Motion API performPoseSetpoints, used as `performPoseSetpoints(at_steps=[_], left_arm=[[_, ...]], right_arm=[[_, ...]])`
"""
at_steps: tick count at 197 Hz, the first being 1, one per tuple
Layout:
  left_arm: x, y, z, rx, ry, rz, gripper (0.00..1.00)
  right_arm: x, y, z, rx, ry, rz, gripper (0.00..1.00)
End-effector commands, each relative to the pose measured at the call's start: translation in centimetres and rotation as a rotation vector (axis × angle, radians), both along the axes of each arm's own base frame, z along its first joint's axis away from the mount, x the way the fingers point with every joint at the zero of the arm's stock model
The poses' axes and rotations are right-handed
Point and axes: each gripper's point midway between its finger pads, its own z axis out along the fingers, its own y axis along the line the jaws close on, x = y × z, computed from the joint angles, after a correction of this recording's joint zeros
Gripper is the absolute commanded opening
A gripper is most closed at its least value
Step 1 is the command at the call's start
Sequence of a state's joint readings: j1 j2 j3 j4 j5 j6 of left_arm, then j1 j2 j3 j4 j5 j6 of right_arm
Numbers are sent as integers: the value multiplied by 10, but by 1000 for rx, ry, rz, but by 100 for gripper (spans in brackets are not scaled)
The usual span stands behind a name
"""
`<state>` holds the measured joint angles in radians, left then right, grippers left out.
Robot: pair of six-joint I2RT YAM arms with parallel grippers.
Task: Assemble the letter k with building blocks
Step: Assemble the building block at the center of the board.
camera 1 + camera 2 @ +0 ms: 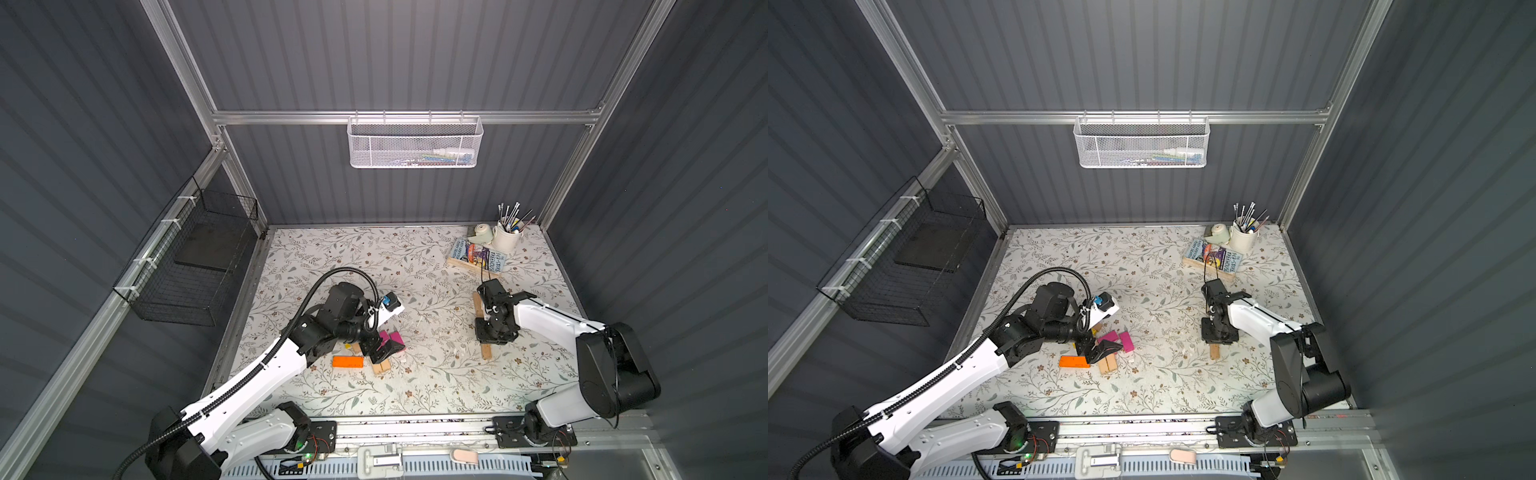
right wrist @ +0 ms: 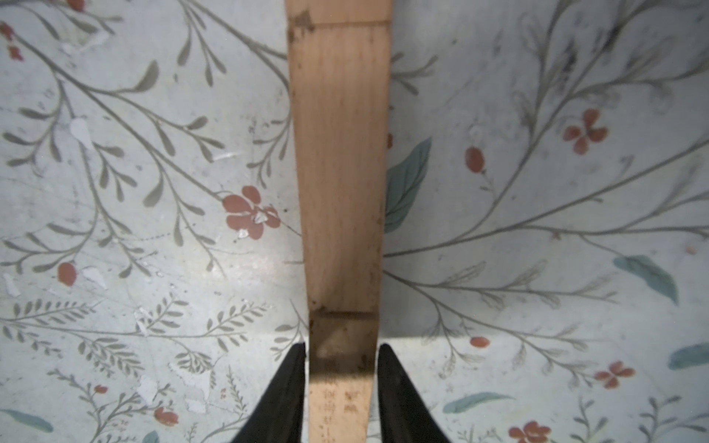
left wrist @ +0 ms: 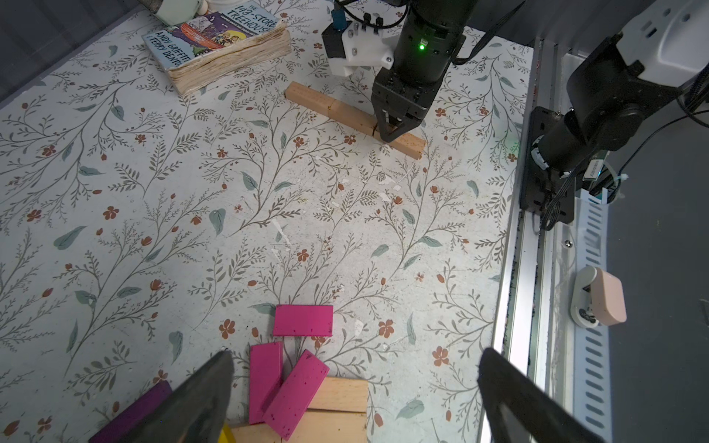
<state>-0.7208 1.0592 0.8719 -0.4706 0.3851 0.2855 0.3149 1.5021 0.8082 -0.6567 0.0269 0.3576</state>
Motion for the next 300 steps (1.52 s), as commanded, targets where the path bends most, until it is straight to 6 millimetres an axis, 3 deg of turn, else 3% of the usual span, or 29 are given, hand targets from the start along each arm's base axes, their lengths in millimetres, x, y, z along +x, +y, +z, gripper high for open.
performPoseSetpoints(at_steps=[1, 300], left_arm=[[-3, 1, -4, 19, -1, -14, 100], [-1, 2, -7, 31, 5, -5, 100]], right_arm=[[4, -1, 3, -7, -9, -2, 36], [6, -2, 2, -14, -10, 2, 31]])
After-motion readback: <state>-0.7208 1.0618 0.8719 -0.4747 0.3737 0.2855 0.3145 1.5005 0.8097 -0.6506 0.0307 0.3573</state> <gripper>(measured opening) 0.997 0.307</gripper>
